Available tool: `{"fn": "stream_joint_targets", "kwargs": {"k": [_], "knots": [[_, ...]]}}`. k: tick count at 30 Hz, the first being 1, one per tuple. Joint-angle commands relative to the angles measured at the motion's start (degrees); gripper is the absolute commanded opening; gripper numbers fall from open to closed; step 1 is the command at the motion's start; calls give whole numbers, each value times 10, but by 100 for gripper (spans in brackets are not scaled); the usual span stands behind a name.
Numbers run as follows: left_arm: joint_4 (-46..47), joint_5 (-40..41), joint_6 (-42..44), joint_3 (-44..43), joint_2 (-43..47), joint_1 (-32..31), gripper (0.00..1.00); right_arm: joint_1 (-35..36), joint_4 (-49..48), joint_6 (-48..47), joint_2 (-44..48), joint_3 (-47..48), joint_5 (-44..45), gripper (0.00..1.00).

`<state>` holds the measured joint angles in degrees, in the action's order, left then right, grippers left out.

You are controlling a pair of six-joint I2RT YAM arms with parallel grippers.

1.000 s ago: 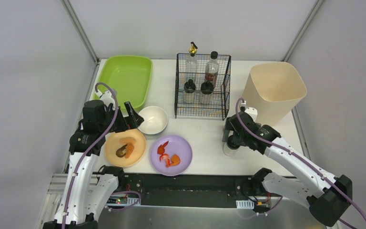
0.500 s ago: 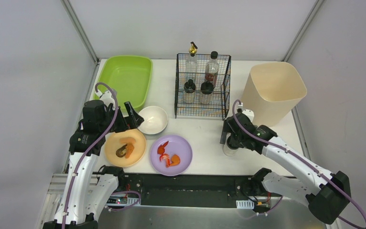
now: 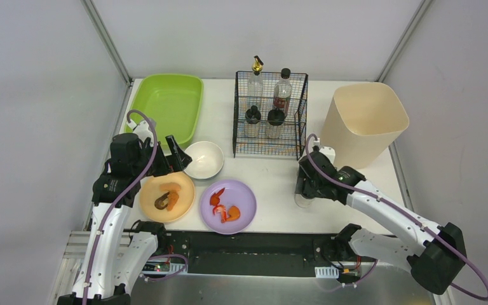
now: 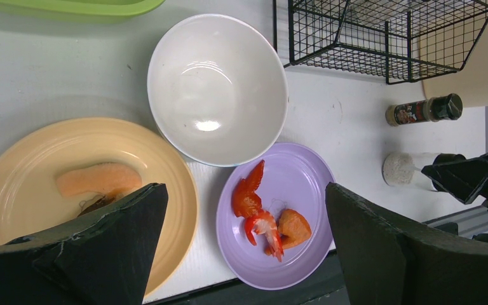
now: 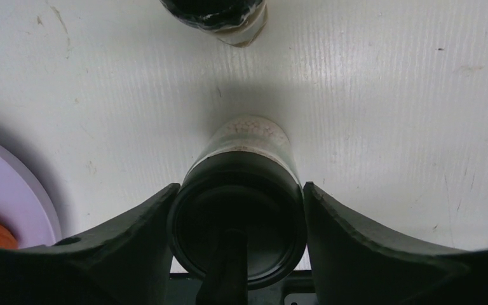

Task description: Clear the kitchen counter

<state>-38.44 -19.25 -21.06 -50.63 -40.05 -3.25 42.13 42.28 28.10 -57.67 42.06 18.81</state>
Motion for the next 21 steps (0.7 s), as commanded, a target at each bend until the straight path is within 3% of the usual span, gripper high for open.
{"fn": "stream_joint_targets", "kwargs": {"k": [1, 5, 8, 21], "knots": [[13, -11, -1, 1, 4, 8, 100, 11, 4, 10, -9, 8, 7, 62], [13, -11, -2, 1, 4, 8, 100, 26, 13, 9, -17, 27, 19, 46], [12, -10, -2, 1, 3, 7, 100, 41, 17, 9, -14, 60, 24, 40], [12, -9, -1, 1, 0, 8, 100, 63, -14, -44, -92, 272, 35, 35]]}}
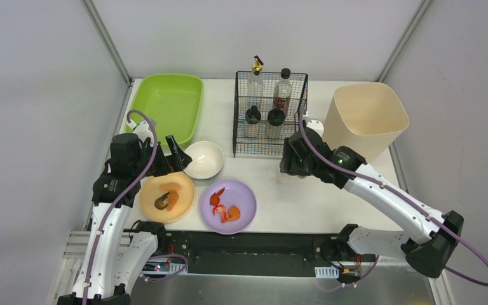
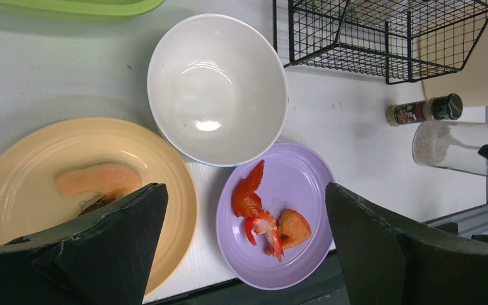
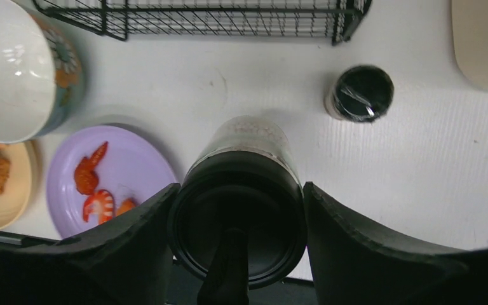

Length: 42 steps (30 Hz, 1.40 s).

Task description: Clear the kitchen counter

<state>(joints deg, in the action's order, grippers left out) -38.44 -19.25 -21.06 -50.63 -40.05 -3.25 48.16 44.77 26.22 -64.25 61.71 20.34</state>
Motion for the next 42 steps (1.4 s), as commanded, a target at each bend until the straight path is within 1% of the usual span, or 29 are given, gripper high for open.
{"fn": "stream_joint_targets", "kwargs": {"k": [1, 8, 11, 14, 18, 24, 36, 39, 42], "knots": [[13, -8, -1, 1, 0, 7, 100, 2, -43, -32, -39, 94, 21, 35], [13, -9, -1, 2, -4, 8, 100, 2, -69, -71, -141, 232, 28, 34], [12, -8, -1, 2, -7, 8, 100, -4, -72, -83, -201, 292, 28, 34], [12, -7, -1, 3, -7, 8, 100, -12, -74, -86, -251, 343, 12, 34], [13, -6, -1, 3, -7, 7, 100, -21, -76, -83, -306, 387, -5, 34], [13, -9, -1, 4, -4, 7, 100, -29, -87, -95, -370, 425, 7, 34], [12, -9, -1, 2, 0, 8, 100, -45, -89, -99, -468, 463, -17, 34], [13, -8, -1, 2, 1, 8, 100, -45, -90, -93, -484, 464, -22, 38], [13, -7, 0, 3, 0, 7, 100, -45, -90, -87, -499, 468, -25, 47]]}}
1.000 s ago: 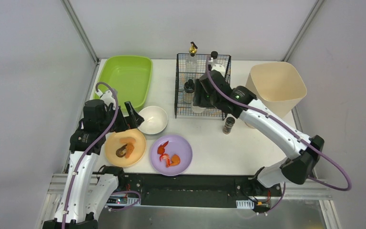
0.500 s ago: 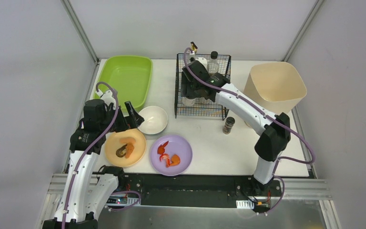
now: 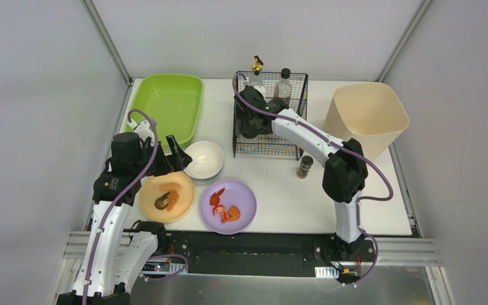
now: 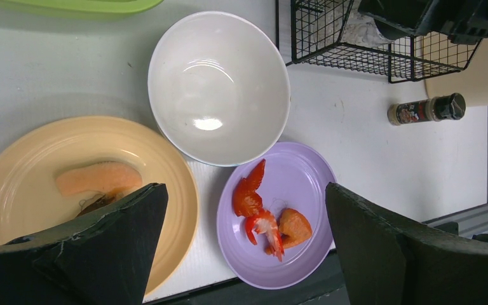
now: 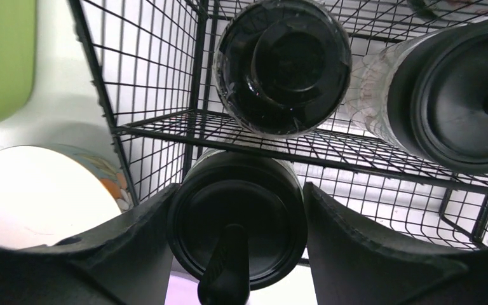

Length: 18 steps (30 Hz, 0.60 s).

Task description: Clear the kitchen counter

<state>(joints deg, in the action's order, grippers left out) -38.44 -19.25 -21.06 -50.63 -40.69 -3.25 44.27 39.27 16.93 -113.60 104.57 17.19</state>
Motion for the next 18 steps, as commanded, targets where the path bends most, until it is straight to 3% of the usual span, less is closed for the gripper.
{"fn": "stream_joint_targets", "kwargs": {"k": [1, 5, 11, 18], "knots": [[13, -7, 0, 3, 6, 8, 100, -6, -35, 7, -9, 41, 5, 50], [13, -5, 0, 3, 7, 7, 100, -5, -31, 10, -23, 45, 2, 58], [13, -4, 0, 3, 6, 8, 100, -2, -29, 9, -12, 47, 5, 85], [13, -3, 0, 4, 5, 7, 100, 3, -34, 2, 51, 20, 21, 98]]}}
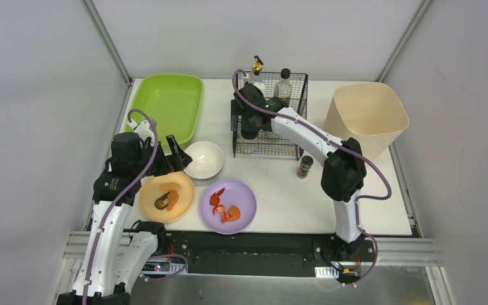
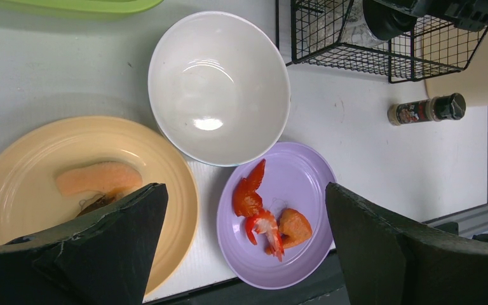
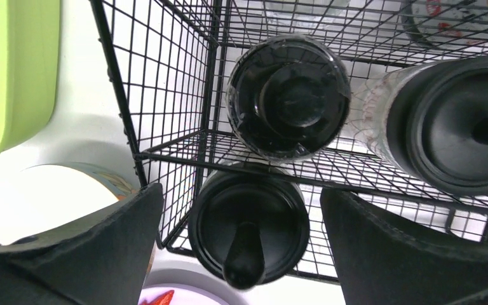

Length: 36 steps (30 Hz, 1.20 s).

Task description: Clear the kitchen counter

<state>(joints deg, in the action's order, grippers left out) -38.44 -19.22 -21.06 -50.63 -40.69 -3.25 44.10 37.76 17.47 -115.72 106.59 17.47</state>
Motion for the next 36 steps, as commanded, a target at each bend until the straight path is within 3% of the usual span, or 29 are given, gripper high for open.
{"fn": "stream_joint_targets", "kwargs": {"k": [1, 10, 25, 36], "knots": [[13, -4, 1, 3, 4, 8, 100, 6, -21, -5, 89, -10, 21, 99], [13, -5, 1, 2, 9, 8, 100, 9, -44, -27, 265, -158, 72, 99], [12, -4, 0, 2, 14, 8, 99, -18, 2, 9, 493, -395, 138, 100], [13, -2, 0, 3, 13, 7, 100, -83, -42, 35, 489, -484, 94, 98]]}}
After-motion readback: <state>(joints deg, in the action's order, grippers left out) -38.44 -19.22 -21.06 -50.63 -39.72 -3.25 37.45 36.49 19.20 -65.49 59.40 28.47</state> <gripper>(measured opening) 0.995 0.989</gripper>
